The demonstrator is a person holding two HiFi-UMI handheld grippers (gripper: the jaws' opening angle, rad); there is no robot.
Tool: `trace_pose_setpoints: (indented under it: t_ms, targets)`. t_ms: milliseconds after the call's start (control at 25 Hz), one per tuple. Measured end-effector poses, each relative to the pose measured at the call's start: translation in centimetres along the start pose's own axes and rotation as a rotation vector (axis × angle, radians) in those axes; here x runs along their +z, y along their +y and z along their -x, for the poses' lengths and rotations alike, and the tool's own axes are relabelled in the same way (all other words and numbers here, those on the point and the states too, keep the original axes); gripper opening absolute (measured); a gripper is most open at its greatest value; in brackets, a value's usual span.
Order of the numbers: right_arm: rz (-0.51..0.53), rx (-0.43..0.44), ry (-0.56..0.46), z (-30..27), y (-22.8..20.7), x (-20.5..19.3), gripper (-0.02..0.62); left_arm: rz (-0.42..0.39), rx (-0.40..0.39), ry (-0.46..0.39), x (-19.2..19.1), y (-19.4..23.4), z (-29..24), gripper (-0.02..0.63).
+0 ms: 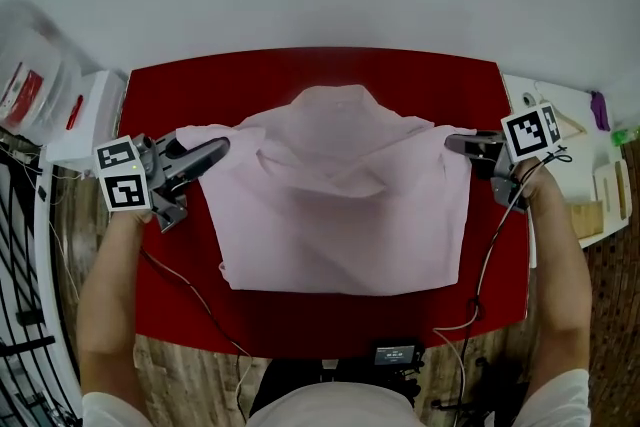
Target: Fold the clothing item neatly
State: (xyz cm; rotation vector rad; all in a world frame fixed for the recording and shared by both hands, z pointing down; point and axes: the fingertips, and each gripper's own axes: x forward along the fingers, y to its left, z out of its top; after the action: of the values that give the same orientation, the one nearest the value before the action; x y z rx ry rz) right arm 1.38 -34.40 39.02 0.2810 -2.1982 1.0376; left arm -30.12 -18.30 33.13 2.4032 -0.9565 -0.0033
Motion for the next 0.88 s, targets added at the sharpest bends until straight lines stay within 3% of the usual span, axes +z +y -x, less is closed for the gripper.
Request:
trace_pose_setpoints:
  t_ms: [360, 600, 720, 800, 880]
  targets:
    - [-0.283, -0.033, -0.042, -4.6, -9.1, 0.8, 0.022, 0.233, 0.041, -0.066, -3.2, 9.9, -1.2, 0.023]
    - [-0.480, -0.062, -0.190, -6.3, -14.2, 0.6, 0.023, 0.403, 0.118, -0.132, -6.1, 15.2, -1.1, 0.023]
    - [-0.504, -0.090, -0.271, -6.9, -16.0, 1.0, 0.026, 0.420, 0.165, -0.138, -7.2, 16.9, -1.1, 0.023]
    - [-0.499, -0.116, -0.303, -7.3, -16.7, 1.0, 0.092, 0.413, 0.197, -0.127, -7.7, 17.5, -1.2, 0.025]
    - [-0.500, -0.129, -0.321, -7.5, -17.0, 1.1, 0.130, 0.409, 0.232, -0.111, -8.1, 18.0, -1.1, 0.077]
